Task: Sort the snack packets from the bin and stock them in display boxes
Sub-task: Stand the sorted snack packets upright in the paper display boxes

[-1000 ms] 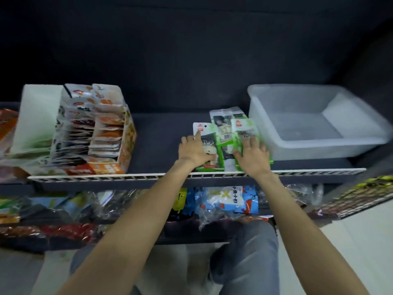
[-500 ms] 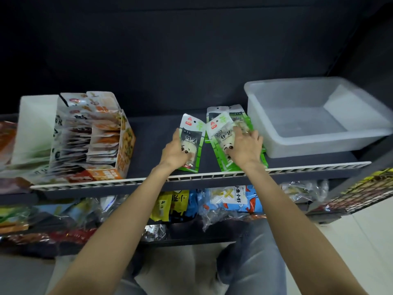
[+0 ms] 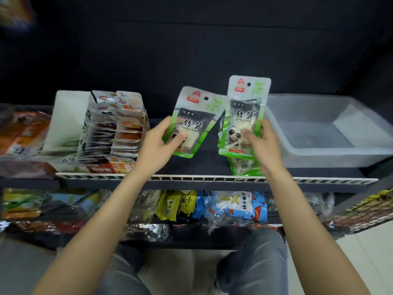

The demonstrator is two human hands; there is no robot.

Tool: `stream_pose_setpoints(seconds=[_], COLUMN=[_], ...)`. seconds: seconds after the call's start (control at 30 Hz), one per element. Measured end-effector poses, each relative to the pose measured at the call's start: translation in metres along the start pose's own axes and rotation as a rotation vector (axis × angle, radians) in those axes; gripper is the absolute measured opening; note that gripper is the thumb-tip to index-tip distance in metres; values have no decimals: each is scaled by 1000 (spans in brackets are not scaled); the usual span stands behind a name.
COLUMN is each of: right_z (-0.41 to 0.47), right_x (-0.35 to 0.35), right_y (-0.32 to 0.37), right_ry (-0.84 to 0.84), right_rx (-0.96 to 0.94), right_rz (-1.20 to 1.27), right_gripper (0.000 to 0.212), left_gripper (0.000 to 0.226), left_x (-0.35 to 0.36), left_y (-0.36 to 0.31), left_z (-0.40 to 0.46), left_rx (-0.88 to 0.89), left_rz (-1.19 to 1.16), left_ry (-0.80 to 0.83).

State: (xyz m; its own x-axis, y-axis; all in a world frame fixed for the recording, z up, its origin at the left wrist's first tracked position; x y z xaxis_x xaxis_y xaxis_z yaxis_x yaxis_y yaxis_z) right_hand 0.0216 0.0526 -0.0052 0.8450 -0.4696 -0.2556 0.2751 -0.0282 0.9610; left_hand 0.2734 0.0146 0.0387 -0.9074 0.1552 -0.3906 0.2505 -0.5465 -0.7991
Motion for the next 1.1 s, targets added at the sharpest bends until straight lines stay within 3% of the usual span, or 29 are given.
stream_pose_setpoints(seconds=[0.13, 0.23, 0.47, 0.6, 0.7, 0.8, 0.9, 0.97, 1.03, 1.1], right_z=[-14, -23, -42, -48, -47, -41, -37, -35, -33, -30], right_x=[46, 91, 189, 228, 250, 264, 272, 277, 284, 293], right_y=[49, 82, 128, 140, 138, 134, 135, 135, 136, 140], right_ry=[135, 238, 395, 383, 361, 321, 296, 289, 289, 292], right_rx=[-30, -88, -124, -110, -79, -49, -67, -86, -112, -156], right_rz=[230, 275, 370, 478, 523, 514, 507, 481, 441, 385], right_gripper=[29, 31, 34, 37, 36, 28, 24, 24, 21, 18], left_gripper=[7, 15, 11, 47, 48, 51, 33, 17, 23, 33], left_x=[-89, -158, -262, -283, -298, -305, -298, -278, -262, -266], left_y=[-54, -59, 4, 60, 94, 110, 119, 126, 134, 135], left_z=[-18, -33, -64, -56, -47, -38, -35, -33, -36, -39], left_rx=[256, 309, 182, -95, -235, -272, -251, -158, -91, -95], left_rz=[282, 512, 742, 740, 631, 652, 730, 743, 785, 829], left_ry=[-137, -219, -374, -416, -443, -401, -313, -96, 126, 136])
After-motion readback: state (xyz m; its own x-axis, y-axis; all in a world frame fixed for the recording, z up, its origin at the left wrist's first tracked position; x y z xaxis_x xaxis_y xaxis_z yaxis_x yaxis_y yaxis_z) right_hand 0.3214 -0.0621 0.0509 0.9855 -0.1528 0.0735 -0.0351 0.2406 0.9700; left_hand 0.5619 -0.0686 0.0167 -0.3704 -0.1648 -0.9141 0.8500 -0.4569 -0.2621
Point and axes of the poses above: each hand's wrist, its own z-axis towards the middle knuckle, its own x-axis out of the palm, y = z × x, the point moved 10 cm from there along z, towards the middle knuckle
